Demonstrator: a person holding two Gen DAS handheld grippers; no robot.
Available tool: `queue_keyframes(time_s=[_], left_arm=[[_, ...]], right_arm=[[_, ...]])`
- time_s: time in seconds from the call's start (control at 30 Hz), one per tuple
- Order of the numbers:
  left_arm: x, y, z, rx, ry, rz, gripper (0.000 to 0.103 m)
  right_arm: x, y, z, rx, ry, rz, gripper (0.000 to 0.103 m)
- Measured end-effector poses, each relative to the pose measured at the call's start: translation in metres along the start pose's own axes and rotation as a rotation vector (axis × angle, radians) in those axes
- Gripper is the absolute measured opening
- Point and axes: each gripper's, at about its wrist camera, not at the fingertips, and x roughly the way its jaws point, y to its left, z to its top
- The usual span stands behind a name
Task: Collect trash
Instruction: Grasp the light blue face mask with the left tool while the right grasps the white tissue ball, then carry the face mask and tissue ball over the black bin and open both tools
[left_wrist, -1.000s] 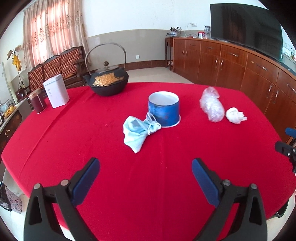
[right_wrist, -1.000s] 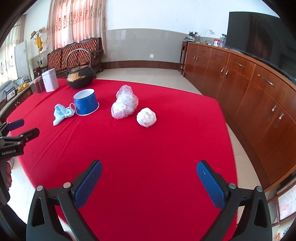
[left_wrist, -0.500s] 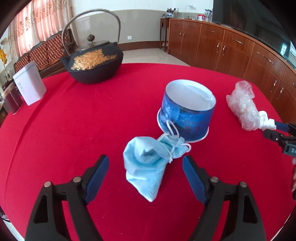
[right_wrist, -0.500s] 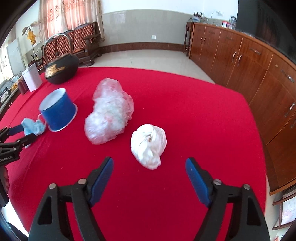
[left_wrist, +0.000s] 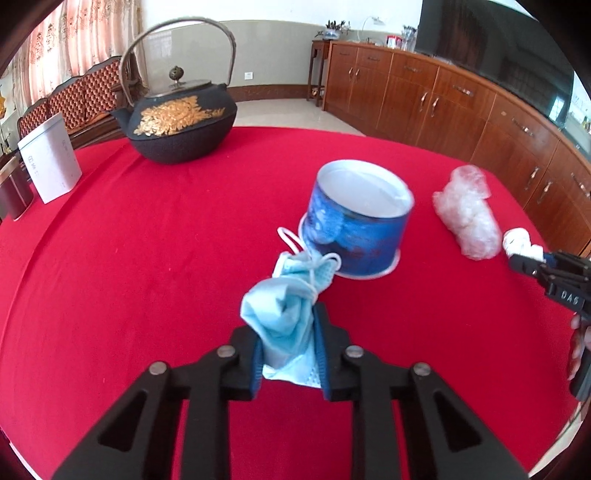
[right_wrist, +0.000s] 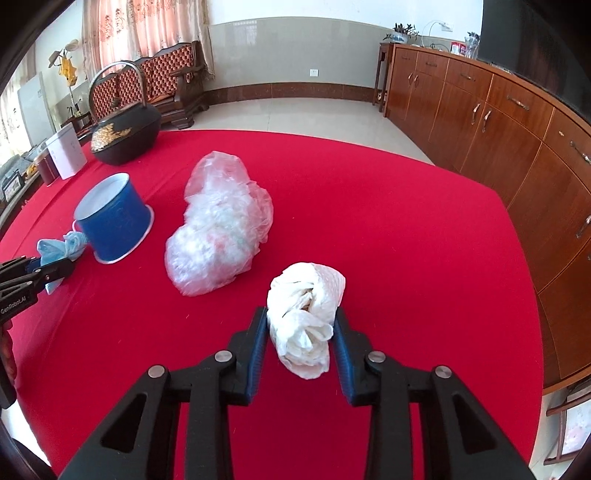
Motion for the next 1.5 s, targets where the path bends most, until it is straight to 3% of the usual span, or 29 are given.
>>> queue_keyframes(time_s=[0.3,0.73,1.03,1.5], left_arm=[[-0.050,-0.036,-0.021,0.036,-0.076,-0.026,0.025],[-0.113,-0.123,-0.055,0.122,-0.166,-0.120,0.025],[-0.132,-0.180,-0.073,0.188,-0.172,-0.215,0.025],[-0.137,-0.276,-0.094,0.318,-0.153,-0.350,0.025]], right_arm=[[-0.061,0.002,-0.036,-0.024,-0.066,-0.030,0.036],[-0.169,-0.036,-0.112,0.046,-0.163,-0.104,0.036],[-0.231,-0.074,-0.163,0.123,-0.203,-0.157,0.036],[-0.285,-0.130,-0.230,0.222,-0.207,-0.255,0.036]])
